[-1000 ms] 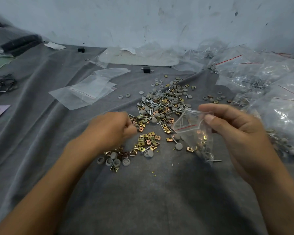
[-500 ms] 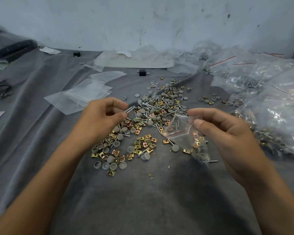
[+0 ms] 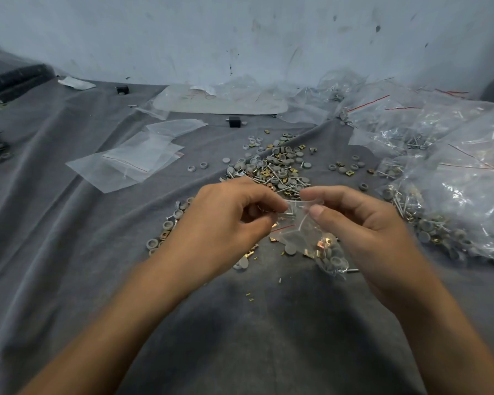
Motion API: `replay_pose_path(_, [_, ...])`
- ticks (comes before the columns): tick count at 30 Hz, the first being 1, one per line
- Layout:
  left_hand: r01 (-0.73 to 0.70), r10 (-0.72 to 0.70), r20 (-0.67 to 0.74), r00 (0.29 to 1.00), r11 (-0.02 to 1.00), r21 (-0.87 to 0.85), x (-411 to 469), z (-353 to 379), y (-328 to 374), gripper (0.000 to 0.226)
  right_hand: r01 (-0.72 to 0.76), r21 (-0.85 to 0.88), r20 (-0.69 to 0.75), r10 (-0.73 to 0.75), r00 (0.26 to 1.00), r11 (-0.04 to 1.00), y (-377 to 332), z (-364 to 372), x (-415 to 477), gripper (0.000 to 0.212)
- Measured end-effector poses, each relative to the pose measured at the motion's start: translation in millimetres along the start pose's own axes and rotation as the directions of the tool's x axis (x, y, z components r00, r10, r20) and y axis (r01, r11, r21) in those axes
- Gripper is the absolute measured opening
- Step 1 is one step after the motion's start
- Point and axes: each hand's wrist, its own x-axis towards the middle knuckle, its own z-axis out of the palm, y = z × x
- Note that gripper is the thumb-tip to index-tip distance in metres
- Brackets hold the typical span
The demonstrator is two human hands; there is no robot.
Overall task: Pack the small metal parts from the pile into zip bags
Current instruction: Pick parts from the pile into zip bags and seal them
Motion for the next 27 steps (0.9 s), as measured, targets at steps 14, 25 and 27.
replay_pose_path(14, [0.040,-0.047,-0.040,0.998,0.986,-0.162,0,2,1,0.018,0.005,-0.040,0.009,-0.004,1.000,0.999,4,-1,1,0.021])
replay_pose_path(25, [0.149,-0.148,0.055,0.988,0.989,-0.025,7,-36,-26,0.003,0.028,-0.015,-0.083,-0.030,0.996,0.999,0,-9,1,0.022])
replay_pose_path(27, [0.177,-0.228,0.238,0.944,0.960,0.218,3,-31,-35,0.005,0.030,-0.008,-0.092,-0.031,0.995,1.000,0,-9,2,0.023])
